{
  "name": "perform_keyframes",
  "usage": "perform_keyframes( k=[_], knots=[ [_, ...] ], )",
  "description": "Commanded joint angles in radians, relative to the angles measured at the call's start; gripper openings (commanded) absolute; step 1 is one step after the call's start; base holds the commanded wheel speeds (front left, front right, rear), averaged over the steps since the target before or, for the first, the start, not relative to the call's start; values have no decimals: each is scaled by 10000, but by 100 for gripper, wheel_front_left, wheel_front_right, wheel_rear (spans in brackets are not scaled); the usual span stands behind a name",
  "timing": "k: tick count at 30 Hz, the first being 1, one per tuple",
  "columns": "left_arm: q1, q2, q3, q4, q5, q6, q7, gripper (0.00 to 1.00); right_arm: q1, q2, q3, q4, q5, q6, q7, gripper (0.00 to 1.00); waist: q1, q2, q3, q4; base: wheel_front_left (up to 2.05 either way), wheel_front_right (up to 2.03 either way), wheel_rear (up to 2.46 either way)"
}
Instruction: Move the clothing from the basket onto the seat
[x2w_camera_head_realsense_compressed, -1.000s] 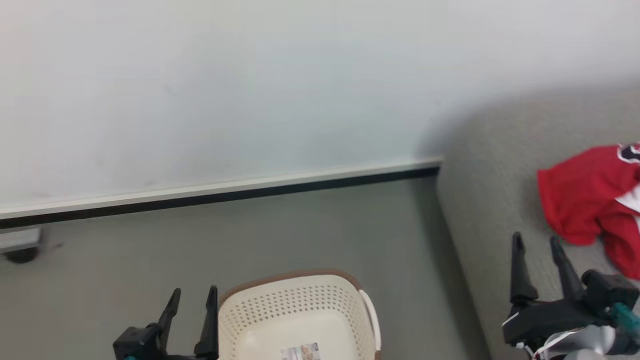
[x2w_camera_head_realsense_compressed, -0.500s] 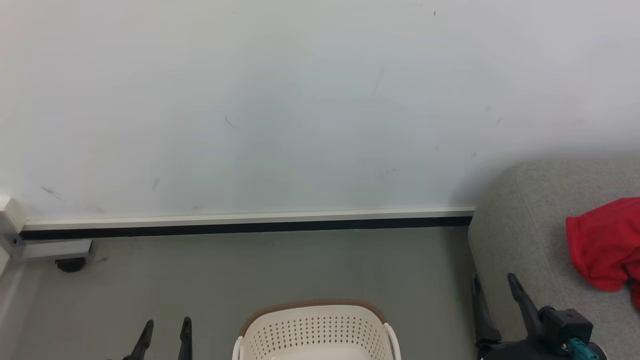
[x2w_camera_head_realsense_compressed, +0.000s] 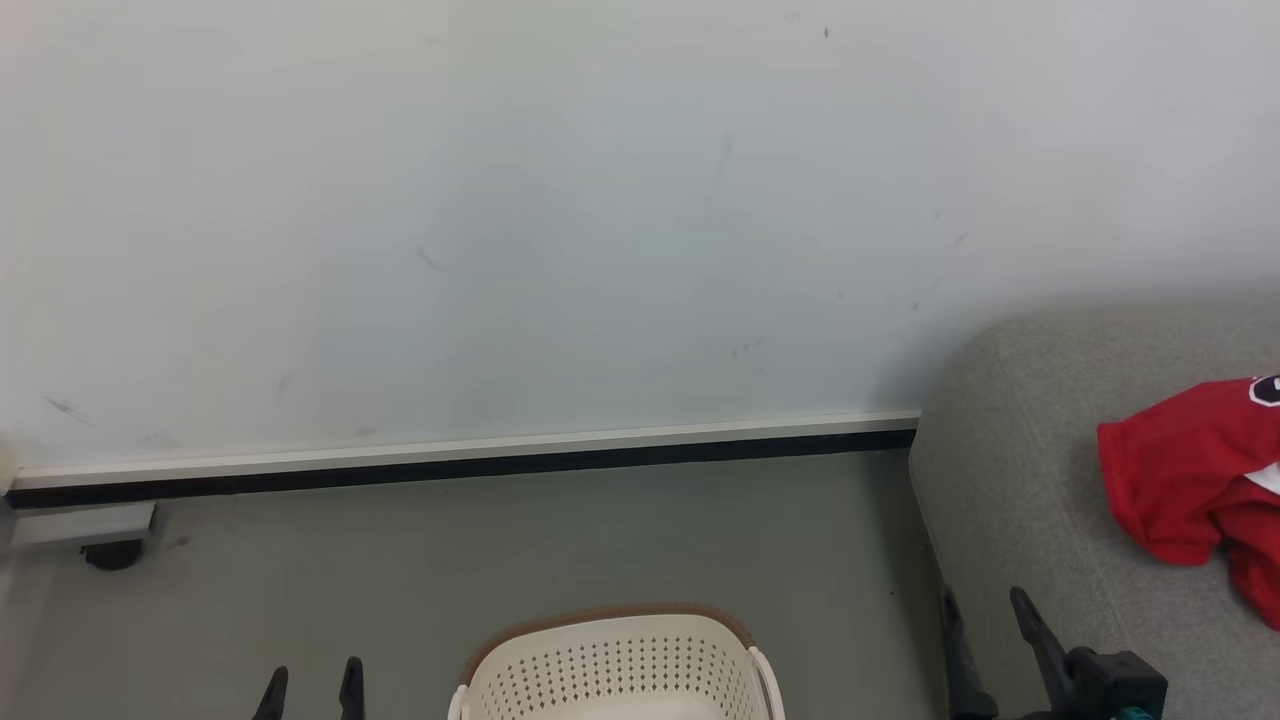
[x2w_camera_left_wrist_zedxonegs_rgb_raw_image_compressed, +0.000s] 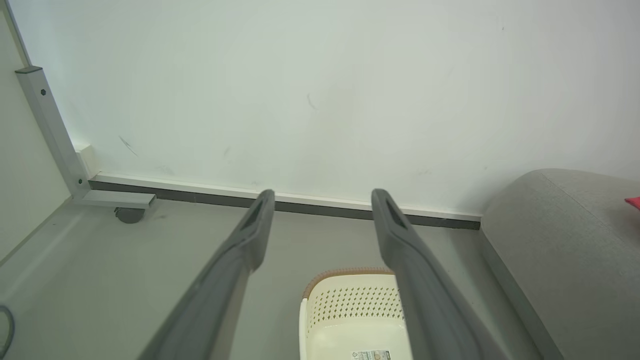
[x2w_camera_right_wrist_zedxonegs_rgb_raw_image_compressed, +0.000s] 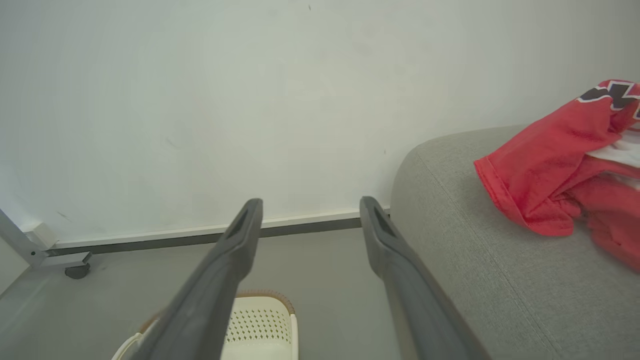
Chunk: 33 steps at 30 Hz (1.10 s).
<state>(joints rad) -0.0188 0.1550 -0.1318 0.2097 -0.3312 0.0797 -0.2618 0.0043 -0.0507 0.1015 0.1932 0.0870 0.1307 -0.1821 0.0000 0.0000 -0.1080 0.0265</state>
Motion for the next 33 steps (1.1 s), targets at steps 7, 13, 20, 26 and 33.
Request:
perform_keyframes(
  k=[7, 13, 20, 26, 33],
  knots=[
    [105, -7, 218, 211, 212, -228, -46, 100, -641, 6, -61, 1302, -215, 1, -527, 100, 0, 0, 62, -22, 0, 0, 0],
    [40, 43, 245, 274, 316, -399, -48, 100, -1518, 5, 44, 2893, -165, 1, -817, 100, 0, 0, 114, -39, 0, 0, 0],
    [-85, 28, 385, 242, 391, -478, -47, 100, -2140, 5, 26, 3298, 2, 1, -834, 100, 0, 0, 219, -75, 0, 0, 0],
    [-123, -75, 438, 176, 503, -501, -48, 100, -2331, -198, 210, 3203, 174, 1, -835, 100, 0, 0, 284, -78, 0, 0, 0],
    [-194, -162, 556, 139, 543, -533, -47, 100, -2375, -582, 847, 3009, 542, 1, -837, 100, 0, 0, 400, -94, 0, 0, 0]
  ],
)
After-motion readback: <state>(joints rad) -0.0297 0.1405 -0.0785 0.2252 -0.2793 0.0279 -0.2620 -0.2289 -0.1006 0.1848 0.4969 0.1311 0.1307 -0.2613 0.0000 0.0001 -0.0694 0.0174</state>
